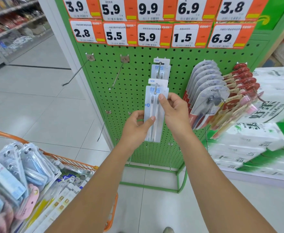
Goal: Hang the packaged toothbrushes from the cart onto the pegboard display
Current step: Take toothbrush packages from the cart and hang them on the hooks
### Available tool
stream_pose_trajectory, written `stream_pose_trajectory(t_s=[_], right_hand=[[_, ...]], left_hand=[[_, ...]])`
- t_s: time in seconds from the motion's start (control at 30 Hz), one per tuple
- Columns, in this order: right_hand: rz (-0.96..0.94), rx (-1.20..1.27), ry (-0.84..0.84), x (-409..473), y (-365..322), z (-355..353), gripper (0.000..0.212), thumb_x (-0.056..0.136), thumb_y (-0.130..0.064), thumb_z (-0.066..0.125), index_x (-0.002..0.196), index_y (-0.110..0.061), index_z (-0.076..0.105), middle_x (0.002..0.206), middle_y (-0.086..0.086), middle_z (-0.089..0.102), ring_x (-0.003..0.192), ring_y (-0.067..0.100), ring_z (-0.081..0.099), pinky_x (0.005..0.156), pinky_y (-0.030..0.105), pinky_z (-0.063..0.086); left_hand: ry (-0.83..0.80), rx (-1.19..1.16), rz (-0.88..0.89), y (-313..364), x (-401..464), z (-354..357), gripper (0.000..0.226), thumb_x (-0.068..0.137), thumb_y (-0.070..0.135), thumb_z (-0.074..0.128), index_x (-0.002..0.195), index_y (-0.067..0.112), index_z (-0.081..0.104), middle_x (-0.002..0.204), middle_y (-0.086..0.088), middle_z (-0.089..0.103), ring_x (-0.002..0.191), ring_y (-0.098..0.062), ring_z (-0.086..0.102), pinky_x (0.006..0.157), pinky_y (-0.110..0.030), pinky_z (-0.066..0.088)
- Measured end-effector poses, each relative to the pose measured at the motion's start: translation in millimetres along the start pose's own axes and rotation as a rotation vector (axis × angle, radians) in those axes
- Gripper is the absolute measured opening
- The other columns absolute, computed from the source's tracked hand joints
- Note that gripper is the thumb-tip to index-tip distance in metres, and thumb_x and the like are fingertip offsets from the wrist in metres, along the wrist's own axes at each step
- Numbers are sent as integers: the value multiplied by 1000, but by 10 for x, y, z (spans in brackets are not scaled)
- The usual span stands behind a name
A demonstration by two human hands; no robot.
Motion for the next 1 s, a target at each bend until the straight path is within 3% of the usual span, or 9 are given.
stream_pose_trajectory(t_s=[0.1, 0.17, 0.27, 0.4, 0.57, 0.73, 0.8, 0.9, 1.0], right_hand=[[20, -24, 60, 312, 38, 51, 25, 98, -38, 63, 90, -14, 67, 76, 7, 65, 69, 13, 51, 67, 37, 48], [48, -61, 76, 527, 82, 60, 31, 95, -42, 63, 95, -11, 66, 92, 19, 70, 76, 18, 56, 77, 49, 55], [71, -74, 90, 731, 82, 68, 41, 98, -40, 61, 99, 1, 62, 84, 10, 62, 74, 17, 50, 71, 37, 46], [136, -66, 156, 891, 92, 66, 29, 95, -39, 66, 89, -11, 66, 84, 7, 66, 71, 15, 53, 69, 33, 48], [197, -93, 256, 855, 127, 73, 35, 93, -49, 65, 91, -16, 56, 82, -6, 58, 68, 10, 51, 66, 27, 43], [227, -77, 324, 133, 472, 253, 30, 102, -44, 51, 112, -17, 58, 106, -5, 64, 89, 5, 60, 73, 23, 48], [245, -71, 220, -323, 744, 483, 24, 102, -40, 51, 107, -18, 61, 105, -3, 66, 94, 11, 64, 83, 32, 55], [436, -114, -230, -975, 1131, 963, 19, 102, -25, 56, 98, -10, 67, 89, 3, 70, 83, 17, 67, 78, 36, 56], [514, -233, -598, -1383, 1357, 1476, 16, 99, -15, 61, 97, -2, 69, 85, 11, 73, 77, 20, 67, 77, 40, 58]], left_hand=[[67, 64, -18, -25, 31, -110, 47, 94, 41, 65, 136, 24, 53, 132, 11, 57, 121, -7, 54, 95, -25, 46], [84, 54, -37, -32, 17, -177, 44, 96, 40, 64, 135, 26, 54, 131, 13, 56, 114, -1, 55, 82, -18, 44], [87, 41, -58, -74, -8, -247, 36, 97, 40, 63, 130, 26, 58, 127, 15, 58, 105, 6, 55, 72, -15, 49], [101, 30, -95, -170, -28, -293, 27, 95, 40, 65, 119, 28, 63, 119, 17, 61, 116, -6, 58, 104, -37, 49], [128, 24, -147, -250, -67, -367, 15, 94, 39, 66, 107, 31, 65, 114, 12, 64, 112, -8, 61, 104, -42, 50], [172, 56, -221, -592, -248, -626, 17, 94, 42, 65, 107, 32, 64, 114, 7, 65, 112, -12, 62, 101, -39, 51], [261, 52, -286, -853, -397, -840, 14, 93, 39, 67, 102, 30, 66, 109, 4, 68, 106, -15, 65, 94, -35, 52], [452, -19, -419, -1299, -679, -1269, 10, 90, 30, 72, 92, 21, 68, 94, -2, 72, 82, -16, 67, 73, -31, 51], [624, -42, -518, -1672, -950, -1829, 12, 84, 28, 72, 87, 17, 69, 84, -5, 73, 75, -18, 65, 68, -30, 50]])
Point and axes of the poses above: each hand's wrist, its own x-axis towards the middle knuckle, its own z-axis out of the palm, y = z × x, the point moved 2 cm from there along x, towards the middle knuckle
